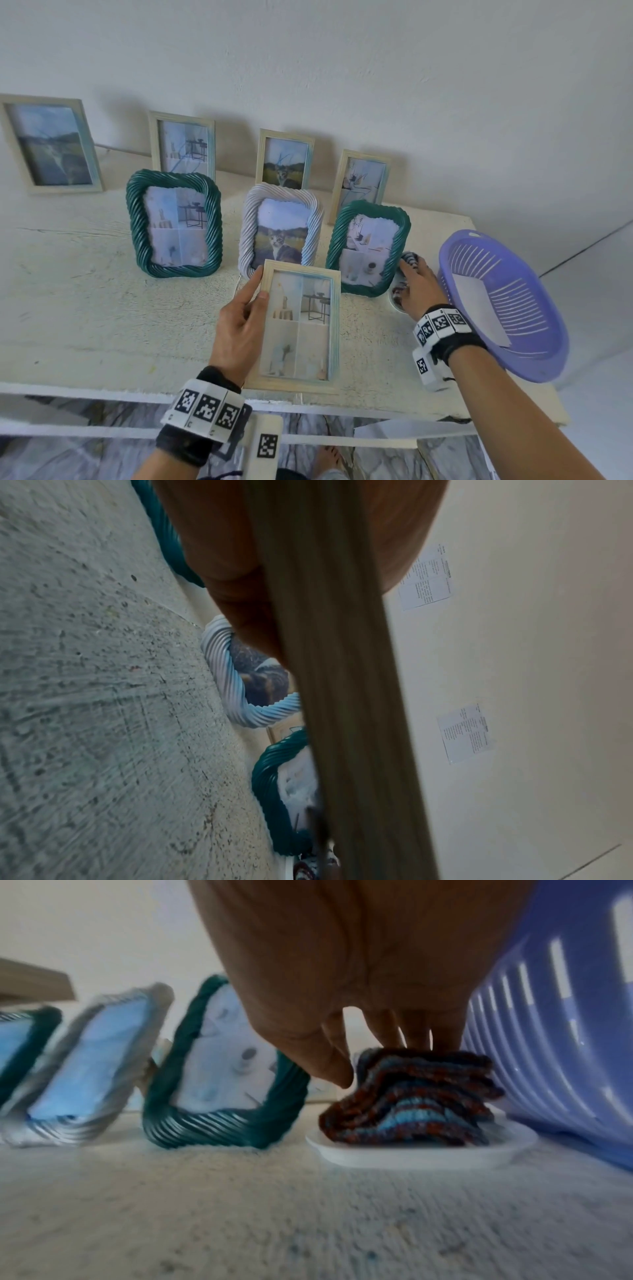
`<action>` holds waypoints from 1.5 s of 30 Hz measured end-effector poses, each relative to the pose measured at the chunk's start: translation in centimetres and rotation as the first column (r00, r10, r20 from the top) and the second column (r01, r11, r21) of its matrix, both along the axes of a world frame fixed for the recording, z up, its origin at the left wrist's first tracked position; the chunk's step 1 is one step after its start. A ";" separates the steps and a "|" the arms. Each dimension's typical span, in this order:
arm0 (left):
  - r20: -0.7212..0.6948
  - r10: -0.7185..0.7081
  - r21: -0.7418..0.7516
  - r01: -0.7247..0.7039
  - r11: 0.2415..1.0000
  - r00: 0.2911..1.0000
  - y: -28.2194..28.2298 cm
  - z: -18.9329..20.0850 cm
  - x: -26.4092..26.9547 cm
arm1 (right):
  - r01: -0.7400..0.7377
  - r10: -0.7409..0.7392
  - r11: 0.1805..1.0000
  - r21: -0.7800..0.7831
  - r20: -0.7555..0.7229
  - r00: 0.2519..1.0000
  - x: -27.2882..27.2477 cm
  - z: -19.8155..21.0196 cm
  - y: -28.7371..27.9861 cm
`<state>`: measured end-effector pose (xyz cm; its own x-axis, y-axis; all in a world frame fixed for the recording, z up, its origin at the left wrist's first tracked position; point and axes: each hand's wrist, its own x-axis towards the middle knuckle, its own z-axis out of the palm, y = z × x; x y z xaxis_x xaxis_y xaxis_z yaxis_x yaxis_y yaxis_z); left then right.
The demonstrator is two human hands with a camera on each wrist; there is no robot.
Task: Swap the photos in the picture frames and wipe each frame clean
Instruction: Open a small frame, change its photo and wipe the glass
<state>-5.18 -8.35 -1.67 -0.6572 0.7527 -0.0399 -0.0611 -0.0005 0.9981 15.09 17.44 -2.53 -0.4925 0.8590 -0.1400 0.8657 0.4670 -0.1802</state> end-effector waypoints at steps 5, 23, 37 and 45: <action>0.019 -0.003 0.010 0.003 1.000 1.000 0.4 0.4 0.1 | -0.013 0.036 0.984 0.176 -0.127 0.991 0.7 2.5 -3.3; 0.216 -0.394 -0.052 0.413 0.909 0.894 1.2 2.0 3.4 | -0.429 -0.505 0.648 -0.629 -0.777 0.376 -2.6 5.6 -18.2; 0.482 -0.375 -0.024 0.440 0.898 0.792 1.4 2.1 3.6 | -0.165 0.224 0.974 0.152 -0.588 0.777 -1.9 5.1 -18.2; 0.358 -0.351 -0.074 0.401 0.913 0.865 1.6 2.6 4.0 | -0.073 0.200 0.944 0.323 -0.382 0.902 -1.5 5.9 -18.4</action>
